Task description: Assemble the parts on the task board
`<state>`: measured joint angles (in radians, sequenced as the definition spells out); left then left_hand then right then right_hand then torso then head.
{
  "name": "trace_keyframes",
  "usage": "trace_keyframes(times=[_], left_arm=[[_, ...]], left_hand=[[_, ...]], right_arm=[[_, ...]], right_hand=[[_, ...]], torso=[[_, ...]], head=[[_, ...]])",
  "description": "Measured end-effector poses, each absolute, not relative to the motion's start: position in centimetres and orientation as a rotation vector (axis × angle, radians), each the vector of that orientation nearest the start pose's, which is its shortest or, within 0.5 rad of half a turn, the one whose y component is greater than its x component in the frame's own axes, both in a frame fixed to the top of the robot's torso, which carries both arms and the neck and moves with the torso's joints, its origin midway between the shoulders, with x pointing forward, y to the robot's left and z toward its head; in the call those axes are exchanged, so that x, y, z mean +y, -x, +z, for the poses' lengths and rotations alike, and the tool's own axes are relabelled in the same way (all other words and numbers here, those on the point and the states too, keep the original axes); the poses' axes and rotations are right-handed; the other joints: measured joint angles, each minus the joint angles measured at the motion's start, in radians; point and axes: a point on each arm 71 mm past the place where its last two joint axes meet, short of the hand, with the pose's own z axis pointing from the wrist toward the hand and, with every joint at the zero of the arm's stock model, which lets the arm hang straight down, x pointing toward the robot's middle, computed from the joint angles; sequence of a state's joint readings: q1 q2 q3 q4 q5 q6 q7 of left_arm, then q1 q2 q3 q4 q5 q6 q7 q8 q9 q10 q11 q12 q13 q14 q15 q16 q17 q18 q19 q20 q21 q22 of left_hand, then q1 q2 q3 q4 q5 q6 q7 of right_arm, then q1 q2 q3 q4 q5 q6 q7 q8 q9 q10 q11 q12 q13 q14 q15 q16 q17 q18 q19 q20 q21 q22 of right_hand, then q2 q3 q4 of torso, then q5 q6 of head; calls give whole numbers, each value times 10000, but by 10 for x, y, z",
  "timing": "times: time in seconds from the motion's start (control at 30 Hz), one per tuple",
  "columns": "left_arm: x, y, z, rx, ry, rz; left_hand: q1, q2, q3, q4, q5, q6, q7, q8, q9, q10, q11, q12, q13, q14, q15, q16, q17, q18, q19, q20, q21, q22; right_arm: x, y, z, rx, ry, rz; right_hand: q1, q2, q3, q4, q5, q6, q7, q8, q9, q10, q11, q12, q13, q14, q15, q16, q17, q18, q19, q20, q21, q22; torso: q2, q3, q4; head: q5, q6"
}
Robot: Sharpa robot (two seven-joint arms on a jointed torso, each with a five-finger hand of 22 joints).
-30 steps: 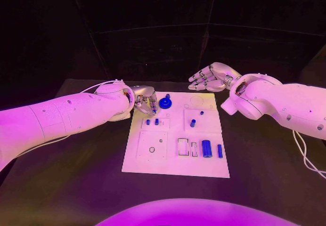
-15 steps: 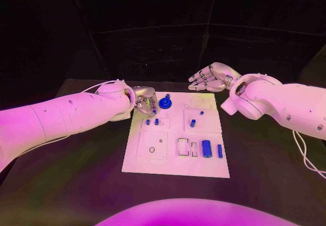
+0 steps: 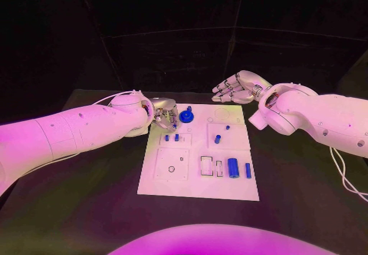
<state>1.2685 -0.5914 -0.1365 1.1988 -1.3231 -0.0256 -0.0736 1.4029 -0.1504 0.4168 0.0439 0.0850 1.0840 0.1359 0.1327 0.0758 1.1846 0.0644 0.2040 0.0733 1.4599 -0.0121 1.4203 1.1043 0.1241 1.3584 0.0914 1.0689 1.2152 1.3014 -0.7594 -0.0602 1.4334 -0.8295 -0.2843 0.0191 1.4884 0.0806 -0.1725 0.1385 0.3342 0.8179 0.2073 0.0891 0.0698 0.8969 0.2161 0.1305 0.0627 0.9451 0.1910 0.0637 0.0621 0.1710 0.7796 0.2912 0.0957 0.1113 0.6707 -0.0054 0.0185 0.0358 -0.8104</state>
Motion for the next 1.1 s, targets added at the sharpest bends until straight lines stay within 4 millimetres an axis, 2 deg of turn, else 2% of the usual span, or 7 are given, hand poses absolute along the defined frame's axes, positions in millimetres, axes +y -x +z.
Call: trace_keyframes(times=[0.23,0.63,0.7,0.83,0.97,1.03,1.1], left_arm=[[163,-535,-219,19857,-2136,-5974],[165,-535,-220,19956,-2106,-5863],[166,-535,-220,19943,-2084,-5849],[169,-535,-219,19870,-2019,-5849],[173,-534,-218,19728,-1916,-5880],[177,-534,-217,19635,-1825,-5889],[185,-533,-216,19501,-1608,-5911]], left_hand=[[-125,-34,0,0,0,-206,55,-197,-37,-165,165,-202,-3,-36,36,0,-52,0,-10,10,0,7],[-297,-206,-142,56,0,-910,157,-628,-103,-521,233,-411,-7,-82,131,-68,-191,1,-105,105,-194,-41],[-296,-206,-194,40,0,-971,143,-628,-103,-564,233,-413,-7,-70,143,-68,-191,1,-105,104,-194,-41],[-349,-258,-324,40,0,-1127,119,-665,-103,-737,264,-417,-7,-70,143,-68,-192,1,-102,107,-226,-41],[-349,-258,-458,13,0,-1272,93,-665,-102,-914,304,-461,-7,-70,143,-68,-210,0,-83,153,-300,-81],[-359,-268,-594,19,0,-1319,104,-665,-93,-1093,324,-521,-7,-62,206,-68,-267,1,-119,190,-432,-148],[-407,-317,-859,44,0,-1327,112,-665,-76,-1368,370,-573,-6,-142,287,-190,-526,1,-262,276,-816,-387]], right_arm=[[-185,-517,-151,17182,-3270,10208],[-186,-517,-151,17197,-3280,10182],[-188,-517,-151,17196,-3278,10152],[-190,-517,-151,17191,-3259,10080],[-194,-517,-151,17185,-3181,9932],[-197,-518,-152,17170,-3121,9785],[-203,-520,-152,17138,-3014,9545]], right_hand=[[0,0,0,0,0,0,0,0,0,0,0,0,0,0,0,0,0,-1,0,0,0,0],[0,0,46,-63,0,41,41,0,0,0,0,0,0,6,-6,0,0,0,37,-38,0,-20],[0,0,50,-133,0,102,12,0,0,22,-23,0,0,94,-94,0,0,0,54,-21,0,-28],[0,0,82,-286,1,160,54,-43,0,112,-37,-41,0,324,-144,66,1,0,255,-43,0,-43],[44,44,135,-558,5,437,106,-50,1,469,-174,-27,0,849,-274,207,27,-1,651,-109,83,-39],[116,101,190,-699,5,656,148,-37,0,725,-288,70,0,1230,-398,324,49,0,923,-201,226,-8],[216,58,251,-809,5,869,186,32,8,975,-401,118,0,1647,-550,445,77,-1,1231,-325,381,49]], torso=[[0,1,0],[-2,2,1],[-2,2,3],[-2,2,5],[-2,1,5],[-2,1,5],[-7,1,5]], head=[[-3,-3],[-16,-9],[-16,-7],[-17,-7],[-20,-4],[-34,-2],[-47,12]])
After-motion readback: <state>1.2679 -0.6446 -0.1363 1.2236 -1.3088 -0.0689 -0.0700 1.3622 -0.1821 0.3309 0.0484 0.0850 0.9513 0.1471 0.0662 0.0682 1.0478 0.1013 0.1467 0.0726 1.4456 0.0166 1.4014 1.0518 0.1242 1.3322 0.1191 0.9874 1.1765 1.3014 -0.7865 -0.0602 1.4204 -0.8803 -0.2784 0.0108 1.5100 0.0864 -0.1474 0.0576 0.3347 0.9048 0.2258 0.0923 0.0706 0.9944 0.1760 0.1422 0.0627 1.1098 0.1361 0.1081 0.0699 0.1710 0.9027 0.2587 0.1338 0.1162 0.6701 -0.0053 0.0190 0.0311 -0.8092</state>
